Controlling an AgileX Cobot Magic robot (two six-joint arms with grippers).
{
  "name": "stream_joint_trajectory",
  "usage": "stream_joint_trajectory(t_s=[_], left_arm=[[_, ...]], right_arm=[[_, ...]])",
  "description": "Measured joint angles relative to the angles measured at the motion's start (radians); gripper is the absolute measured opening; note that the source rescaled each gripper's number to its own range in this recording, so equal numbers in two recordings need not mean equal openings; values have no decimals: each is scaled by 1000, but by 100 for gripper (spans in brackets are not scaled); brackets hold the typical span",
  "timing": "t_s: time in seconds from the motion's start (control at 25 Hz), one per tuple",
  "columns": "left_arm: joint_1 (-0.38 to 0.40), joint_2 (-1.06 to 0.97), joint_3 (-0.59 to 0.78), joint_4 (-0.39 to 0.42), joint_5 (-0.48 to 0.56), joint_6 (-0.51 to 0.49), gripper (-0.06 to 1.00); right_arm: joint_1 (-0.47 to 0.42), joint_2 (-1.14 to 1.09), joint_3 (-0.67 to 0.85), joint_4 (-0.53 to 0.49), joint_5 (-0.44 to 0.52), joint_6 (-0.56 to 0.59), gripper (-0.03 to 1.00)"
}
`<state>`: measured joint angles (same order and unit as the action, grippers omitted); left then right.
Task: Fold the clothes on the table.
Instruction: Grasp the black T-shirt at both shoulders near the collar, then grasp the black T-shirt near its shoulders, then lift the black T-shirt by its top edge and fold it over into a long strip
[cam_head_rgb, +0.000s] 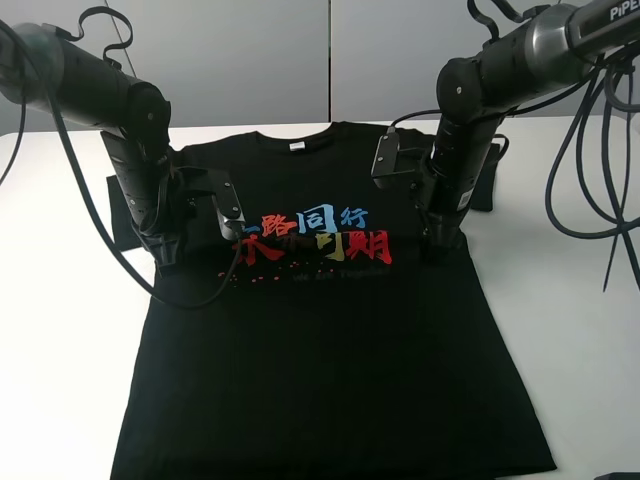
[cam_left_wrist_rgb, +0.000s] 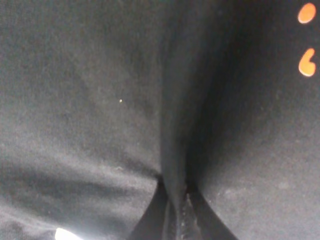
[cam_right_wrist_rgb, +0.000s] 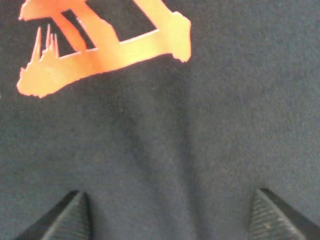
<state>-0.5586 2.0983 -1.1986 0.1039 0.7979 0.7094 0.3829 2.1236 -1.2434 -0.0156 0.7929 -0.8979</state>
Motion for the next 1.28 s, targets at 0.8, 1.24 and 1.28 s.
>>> stream_joint_trajectory(t_s=[0.8, 1.24, 1.28], left_arm=[[0, -10, 0, 122, -88, -228, 0], [0, -155, -29, 477, -339, -689, 0], [0, -172, -42, 518, -351, -738, 0]], right_arm=[[3, -10, 2, -74, -74, 211, 0], [5, -137, 2, -844, -310, 1007, 0], [5, -148, 2, -938, -316, 1102, 0]])
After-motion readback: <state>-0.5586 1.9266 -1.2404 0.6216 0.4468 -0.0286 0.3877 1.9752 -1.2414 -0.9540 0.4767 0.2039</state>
